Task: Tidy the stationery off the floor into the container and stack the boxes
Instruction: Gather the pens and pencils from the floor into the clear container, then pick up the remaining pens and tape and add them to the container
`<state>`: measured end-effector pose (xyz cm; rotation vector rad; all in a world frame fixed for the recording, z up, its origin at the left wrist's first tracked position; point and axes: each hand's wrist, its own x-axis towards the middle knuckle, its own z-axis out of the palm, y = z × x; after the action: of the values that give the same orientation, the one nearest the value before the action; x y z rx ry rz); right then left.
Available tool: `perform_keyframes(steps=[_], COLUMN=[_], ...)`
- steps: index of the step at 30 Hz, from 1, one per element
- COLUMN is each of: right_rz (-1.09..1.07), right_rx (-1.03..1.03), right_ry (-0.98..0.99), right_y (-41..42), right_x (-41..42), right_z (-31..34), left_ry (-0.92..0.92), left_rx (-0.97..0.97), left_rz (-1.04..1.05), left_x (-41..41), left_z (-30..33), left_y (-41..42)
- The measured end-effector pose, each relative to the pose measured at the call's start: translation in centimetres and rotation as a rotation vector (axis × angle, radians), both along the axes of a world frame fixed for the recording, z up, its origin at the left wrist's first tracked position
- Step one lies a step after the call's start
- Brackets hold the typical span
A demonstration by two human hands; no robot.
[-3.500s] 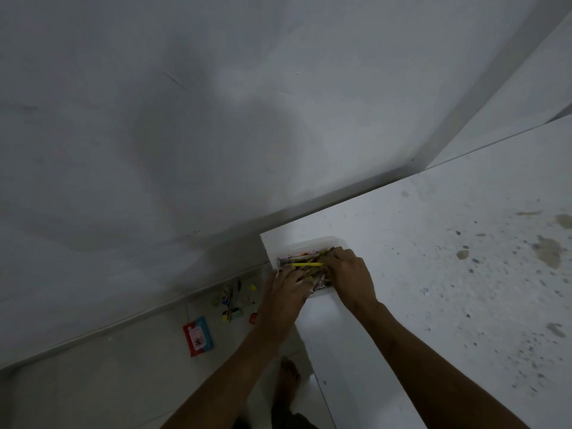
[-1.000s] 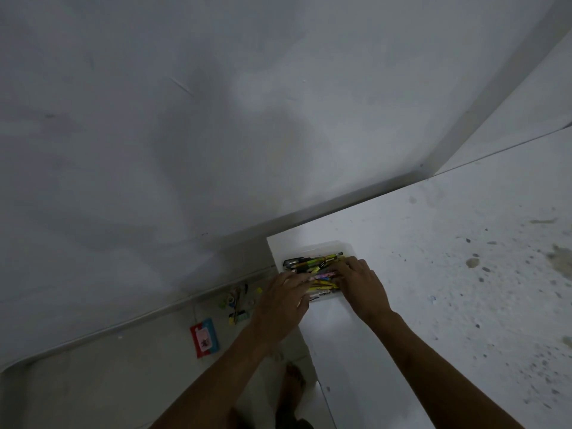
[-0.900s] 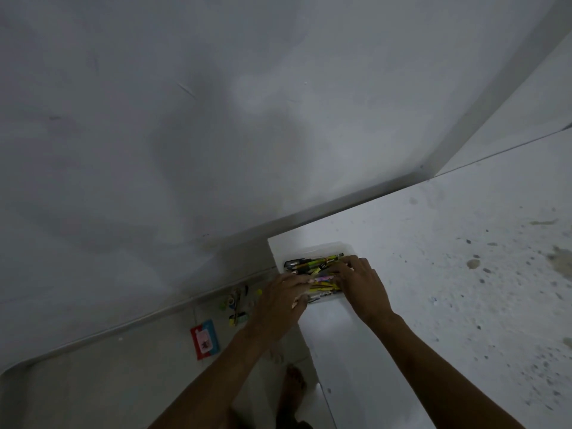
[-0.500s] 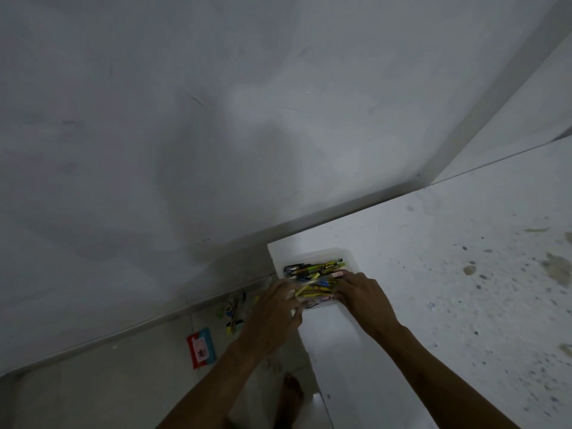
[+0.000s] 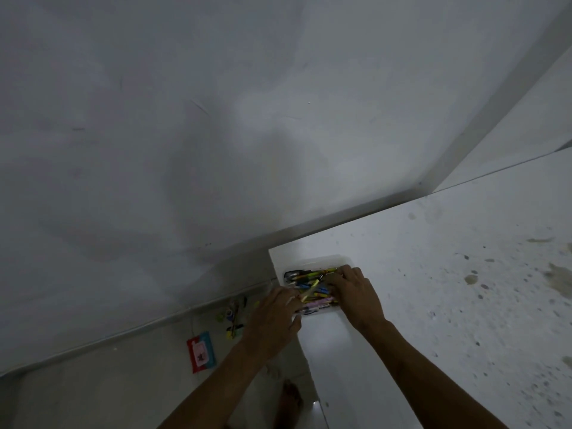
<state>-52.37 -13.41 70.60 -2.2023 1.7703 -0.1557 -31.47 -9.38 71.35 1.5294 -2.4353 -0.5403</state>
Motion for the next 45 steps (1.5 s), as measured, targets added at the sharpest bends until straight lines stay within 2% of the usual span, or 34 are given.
perform_keyframes(steps=[3,7,10,14,19,22,30,37,45], right_rz=[0.009,0.131,0.207,0.269,0.237,0.201,0.146,0.051,0.011], right_rx=[0.068,0.04,-0.006,-0.119,-0.145,-0.141,-0.11,-0.212,-0.198], right_ry=[0.016,0.083,0.03,-0.057,-0.025,-0.023,-0.039,-0.15,-0.326], right_y=[-0.7,-1.3,-1.3,-0.2,1.5,1.8,2.8,7.4,15.0], right_x=[0.4,0.1,-0.6,-1.1,-1.5,-1.5,0.2,2.9,11.6], right_z=[-0.2,-0.1,0.7,2.2,2.0,1.6,1.4,3.2,4.5], left_ry=[-0.005,-0.018,-0.022,0.079,0.155,0.152,0.191,0.192,0.239], left_rx=[-0.04,-0.055,-0.011,0.042,0.084,0.097,0.368,0.204,0.033], left_rz=[-0.034,-0.063,-0.037,0.021,0.149,0.141,0.142,0.155,0.237], left_x=[0.1,0.3,0.5,0.8,1.3,1.4,2.5,5.7,13.2], left_z=[0.6,0.5,0.2,0.2,-0.1,-0.4,-0.6,-0.3,1.5], left_y=[-0.1,-0.4,-0.4,-0.2,0.4,0.7,1.7,5.2,11.7])
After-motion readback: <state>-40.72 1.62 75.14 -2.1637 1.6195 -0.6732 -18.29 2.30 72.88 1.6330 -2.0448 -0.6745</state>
